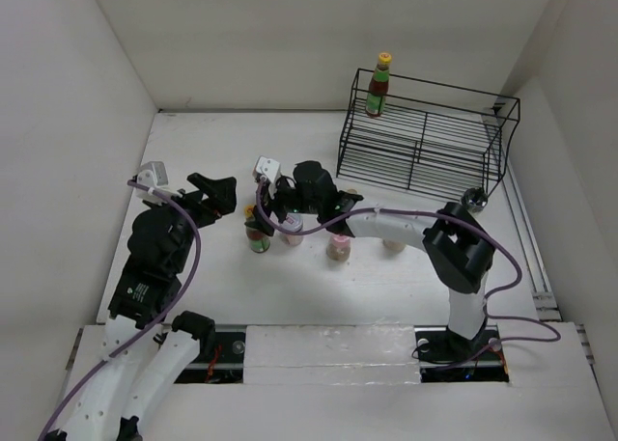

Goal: Organize the condiment bottles

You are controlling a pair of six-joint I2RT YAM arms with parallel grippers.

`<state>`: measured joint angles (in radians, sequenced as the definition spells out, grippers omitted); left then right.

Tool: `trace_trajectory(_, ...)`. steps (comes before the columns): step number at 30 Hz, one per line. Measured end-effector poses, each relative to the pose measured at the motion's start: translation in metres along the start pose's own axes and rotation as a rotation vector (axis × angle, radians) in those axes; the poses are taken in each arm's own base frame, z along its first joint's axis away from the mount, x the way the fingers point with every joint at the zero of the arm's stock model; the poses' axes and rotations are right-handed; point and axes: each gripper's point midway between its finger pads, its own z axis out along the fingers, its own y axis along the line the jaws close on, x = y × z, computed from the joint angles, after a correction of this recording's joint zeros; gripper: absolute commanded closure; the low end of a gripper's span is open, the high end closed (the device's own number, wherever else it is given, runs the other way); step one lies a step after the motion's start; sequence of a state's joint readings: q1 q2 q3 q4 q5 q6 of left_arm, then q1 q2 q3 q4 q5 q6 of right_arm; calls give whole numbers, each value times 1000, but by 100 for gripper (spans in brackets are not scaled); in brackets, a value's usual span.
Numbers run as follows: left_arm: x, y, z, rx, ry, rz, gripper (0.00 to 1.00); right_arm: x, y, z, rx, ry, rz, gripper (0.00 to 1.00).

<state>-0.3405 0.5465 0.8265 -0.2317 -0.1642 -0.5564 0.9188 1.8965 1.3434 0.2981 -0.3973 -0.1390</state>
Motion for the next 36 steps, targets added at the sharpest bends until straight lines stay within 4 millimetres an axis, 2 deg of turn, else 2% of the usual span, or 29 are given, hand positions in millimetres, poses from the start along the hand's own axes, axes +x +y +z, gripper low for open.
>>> trace_trajectory(1, 1, 1, 1, -4, 4, 8, 0, 0, -1, 3, 3, -6, -2, 5)
trace_trajectory(3, 0, 2, 1, -5, -2, 18, 0, 0, -4, 8, 6, -26, -1, 15)
trace_trajectory(6, -3, 3, 0, -10, -15, 26, 1, -2, -4, 14, 2, -58, 15, 44)
trace_trajectory(7, -3, 4, -1, -13, -18, 28, 1, -4, -3, 16, -1, -73, 16, 60)
trace_trajectory(9, -4, 4, -1, -15, -21, 35, 3, -7, -2, 18, -1, -91, 24, 70)
trace_trajectory(11, -4, 5, -1, -15, -23, 42, 6, -9, -2, 19, -3, -104, 36, 76)
trace_trajectory(16, -5, 5, -2, -12, -26, 49, 7, -12, -5, 17, 6, -122, 65, 79)
trace_trajectory(19, -5, 5, -2, -12, -26, 55, 7, -25, -11, 6, 12, -143, 88, 80)
trace_trajectory(23, -4, 4, -1, -10, -22, 59, 7, -66, -37, -28, 48, -219, 102, 80)
trace_trajectory(24, -4, 4, -1, -9, -22, 59, 7, -89, -52, -48, 84, -264, 89, 80)
trace_trajectory(27, -4, 4, -1, -8, -22, 60, 8, -142, -90, -97, 184, -371, 48, 80)
trace_trajectory(31, -4, 3, -1, -2, -19, 60, 10, -198, -141, -170, 366, -477, -3, 81)
trace_trajectory(34, -3, 2, 0, 1, -16, 60, 10, -223, -178, -213, 494, -506, -21, 81)
trace_trajectory(36, -1, 2, 1, 3, -8, 61, 10, -230, -202, -236, 571, -505, -25, 81)
